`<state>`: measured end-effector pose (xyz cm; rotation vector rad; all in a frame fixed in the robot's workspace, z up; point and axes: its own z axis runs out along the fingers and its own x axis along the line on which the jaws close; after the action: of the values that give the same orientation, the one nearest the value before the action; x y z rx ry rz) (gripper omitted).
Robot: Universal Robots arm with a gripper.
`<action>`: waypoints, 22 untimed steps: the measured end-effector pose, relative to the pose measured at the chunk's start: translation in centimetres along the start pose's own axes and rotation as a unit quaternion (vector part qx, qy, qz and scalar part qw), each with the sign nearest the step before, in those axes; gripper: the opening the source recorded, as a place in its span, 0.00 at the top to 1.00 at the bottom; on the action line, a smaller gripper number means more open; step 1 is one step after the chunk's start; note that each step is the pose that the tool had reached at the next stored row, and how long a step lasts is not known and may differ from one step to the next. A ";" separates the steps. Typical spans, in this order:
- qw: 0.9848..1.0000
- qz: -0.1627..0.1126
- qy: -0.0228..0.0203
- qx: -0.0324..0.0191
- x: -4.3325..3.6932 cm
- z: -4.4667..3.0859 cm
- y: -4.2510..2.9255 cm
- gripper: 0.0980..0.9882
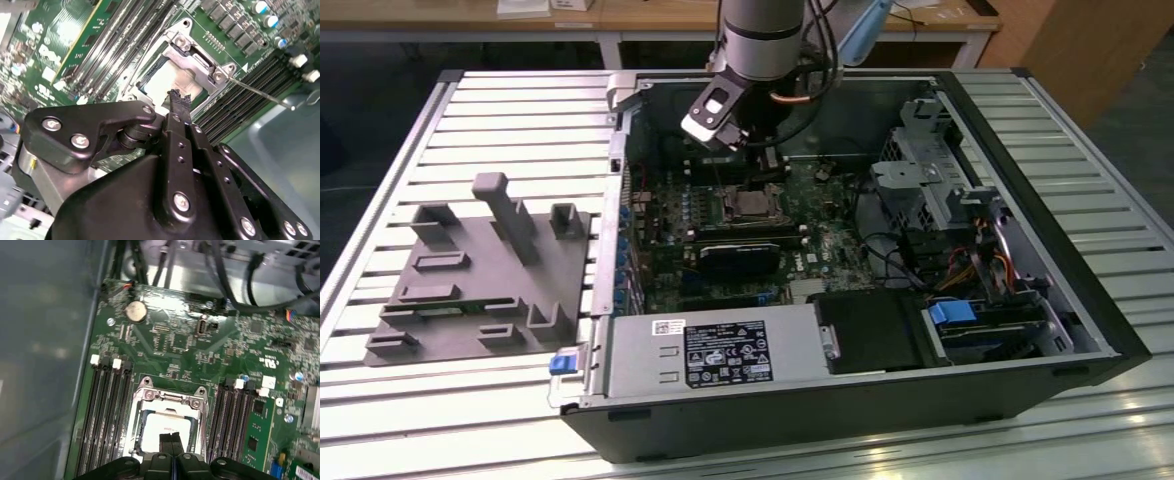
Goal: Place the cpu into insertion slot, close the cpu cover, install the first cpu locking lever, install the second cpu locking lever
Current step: 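Close the cpu cover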
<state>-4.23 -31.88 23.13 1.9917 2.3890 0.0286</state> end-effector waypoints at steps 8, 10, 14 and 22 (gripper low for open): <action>0.997 -0.073 0.002 -0.001 0.00 0.00 0.00 1.00; 0.996 -0.091 0.003 -0.001 0.00 0.00 0.00 1.00; 0.992 -0.127 0.004 -0.002 0.00 0.00 0.00 1.00; 0.980 -0.199 0.007 -0.002 0.00 0.00 0.00 1.00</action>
<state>-4.23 -31.88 23.13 1.4786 2.7411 0.0377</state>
